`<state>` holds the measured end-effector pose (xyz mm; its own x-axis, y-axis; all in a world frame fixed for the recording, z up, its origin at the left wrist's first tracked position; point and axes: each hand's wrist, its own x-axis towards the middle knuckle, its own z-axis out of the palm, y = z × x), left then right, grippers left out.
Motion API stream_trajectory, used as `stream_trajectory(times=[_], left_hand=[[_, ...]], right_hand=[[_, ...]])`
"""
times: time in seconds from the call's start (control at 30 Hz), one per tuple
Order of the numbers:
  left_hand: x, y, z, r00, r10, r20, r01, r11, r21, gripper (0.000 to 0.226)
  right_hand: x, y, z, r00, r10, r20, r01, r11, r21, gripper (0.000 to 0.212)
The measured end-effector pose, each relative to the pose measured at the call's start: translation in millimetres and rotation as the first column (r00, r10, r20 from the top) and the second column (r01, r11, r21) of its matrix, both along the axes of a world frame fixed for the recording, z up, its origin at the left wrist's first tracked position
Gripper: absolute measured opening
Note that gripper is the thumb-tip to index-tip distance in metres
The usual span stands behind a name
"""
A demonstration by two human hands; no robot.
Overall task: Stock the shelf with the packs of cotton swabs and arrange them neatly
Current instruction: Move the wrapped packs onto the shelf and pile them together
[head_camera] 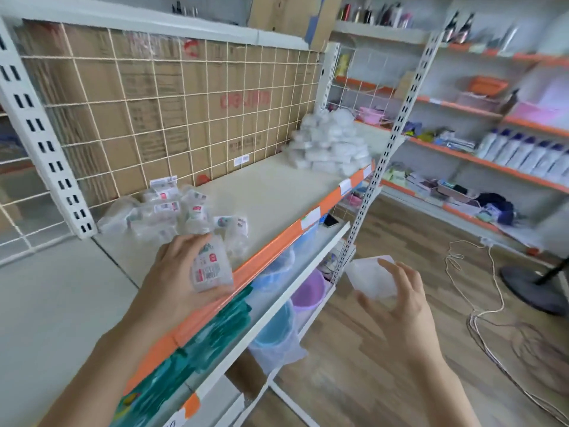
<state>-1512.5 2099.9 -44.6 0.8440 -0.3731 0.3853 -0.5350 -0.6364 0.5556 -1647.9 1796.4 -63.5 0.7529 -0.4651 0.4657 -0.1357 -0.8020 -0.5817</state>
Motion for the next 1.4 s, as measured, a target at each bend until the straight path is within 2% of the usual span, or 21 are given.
stream_trajectory(times=[0.13,0.27,0.53,0.7,0.8,0.97,1.17,1.4], left_hand=[[26,-31,0,0.997,-0.075,-0.01,0.075,0.997,-0.003,0.096],[49,-61,-2,0.992,-0.122,-0.025,0.122,0.992,0.017,0.105],[91,-133,-4,0.994,-0.11,0.002,0.109,0.993,0.035,0.096],[121,-186,-8,0.998,-0.061,-0.003,0.061,0.998,0.023,0.101],[139,-223,-6,0.999,-0.04,-0.007,0.04,0.999,0.0,0.09],[164,-286,-7,1.0,-0.023,-0.008,0.023,1.0,-0.014,0.088],[193,-327,-19,0.998,0.01,-0.068,-0.01,1.0,-0.003,0.102],[254,-373,-22,0.998,0.043,-0.043,-0.045,0.998,-0.032,0.105]], right_hand=[[11,-18,-2,1.0,-0.03,0.004,0.03,0.999,0.019,0.075],[16,-42,-11,0.994,-0.104,-0.03,0.105,0.994,0.022,0.063],[41,-109,-16,0.985,-0.169,-0.031,0.17,0.985,0.038,0.062],[77,-170,-17,0.99,-0.135,-0.034,0.138,0.988,0.073,0.063],[101,-207,-11,0.994,-0.107,-0.012,0.107,0.992,0.063,0.064],[137,-272,-2,0.998,-0.056,-0.025,0.058,0.996,0.064,0.062],[179,-317,-4,0.998,0.012,-0.055,-0.008,0.997,0.073,0.062],[249,-349,-7,0.995,0.062,-0.074,-0.055,0.994,0.093,0.061]])
